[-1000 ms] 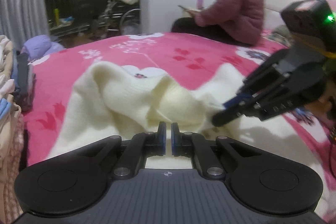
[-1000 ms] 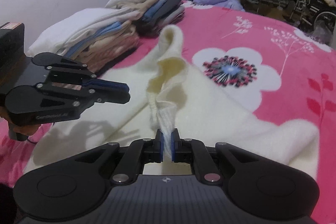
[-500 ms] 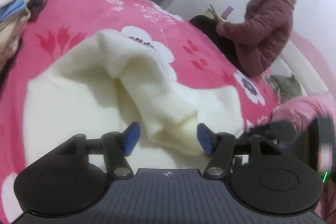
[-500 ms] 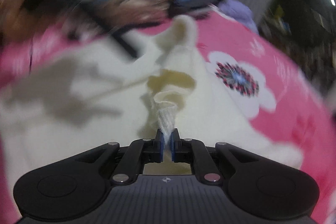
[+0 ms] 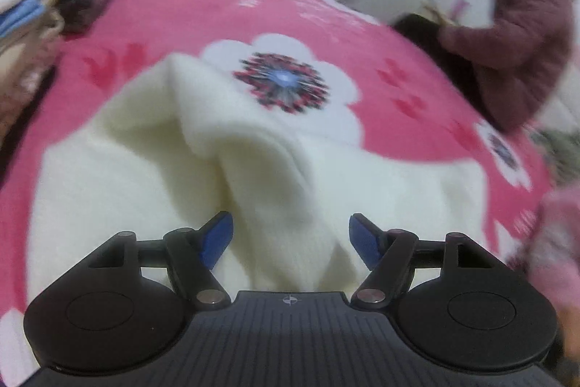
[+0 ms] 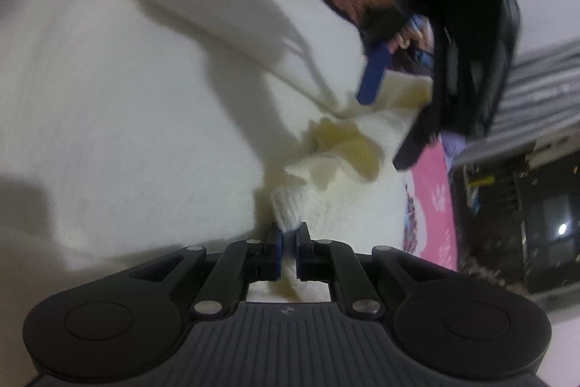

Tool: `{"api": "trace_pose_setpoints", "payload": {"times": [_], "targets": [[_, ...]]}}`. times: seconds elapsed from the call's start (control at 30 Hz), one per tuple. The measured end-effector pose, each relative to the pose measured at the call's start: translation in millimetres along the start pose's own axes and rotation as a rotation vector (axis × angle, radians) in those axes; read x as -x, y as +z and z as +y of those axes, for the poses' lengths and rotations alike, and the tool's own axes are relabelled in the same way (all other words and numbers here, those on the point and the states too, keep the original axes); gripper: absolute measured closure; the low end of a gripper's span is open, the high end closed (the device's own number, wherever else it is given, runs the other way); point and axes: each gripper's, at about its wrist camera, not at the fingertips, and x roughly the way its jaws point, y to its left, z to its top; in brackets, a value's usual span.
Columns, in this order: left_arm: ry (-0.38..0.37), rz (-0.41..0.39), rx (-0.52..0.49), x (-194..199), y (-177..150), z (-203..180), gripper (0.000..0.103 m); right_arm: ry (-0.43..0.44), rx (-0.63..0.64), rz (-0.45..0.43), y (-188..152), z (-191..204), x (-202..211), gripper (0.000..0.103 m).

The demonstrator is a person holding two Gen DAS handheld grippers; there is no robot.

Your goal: Fold clothes

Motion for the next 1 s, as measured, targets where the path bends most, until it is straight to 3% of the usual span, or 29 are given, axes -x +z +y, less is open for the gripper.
{"api": "trace_pose_setpoints", "payload": {"times": [0.13,0.2,0.27,0.37,0.5,0.57,0.67,0.73,0.83,0.87,1.0], "targets": [[0.069,0.011,0.089,-12,8,13,0.032,0.007,-0.039,0.001,1,-2,-1,0.095],[0.042,0.032,0.153,-15,7,28,0.036,0.030,-0.128,0.003,0,-13,0,0.095],[-0.018,0.046,0.224,-15,2,44,0.050,0.055,-0.237,-0.006,-4,-26,4,0.094],[-0.041,0.039,0.202,-13,-8,50,0.059,0.099,-0.434,-0.015,-13,-47,13,0.091],[-0.088,0.018,0.202,-8,-11,59,0.064,0.299,-0.905,-0.022,-44,-86,30,0.079],[-0.118,0.011,0.217,-9,-11,66,0.064,0.388,-1.205,-0.014,-69,-107,32,0.075],[-0.167,0.010,0.239,-10,-11,73,0.063,0.441,-1.710,0.000,-127,-112,35,0.073],[-0.188,-0.002,0.225,-9,-10,74,0.055,0.466,-1.964,-0.012,-156,-109,27,0.065],[-0.219,-0.016,0.212,-8,-5,73,0.047,0.498,-2.312,-0.043,-195,-104,11,0.065],[-0.224,-0.015,0.209,-9,-3,72,0.047,0.515,-2.379,-0.043,-202,-102,5,0.065],[-0.201,-0.016,0.200,-16,1,68,0.048,0.552,-2.445,-0.031,-199,-96,-13,0.064]]}}
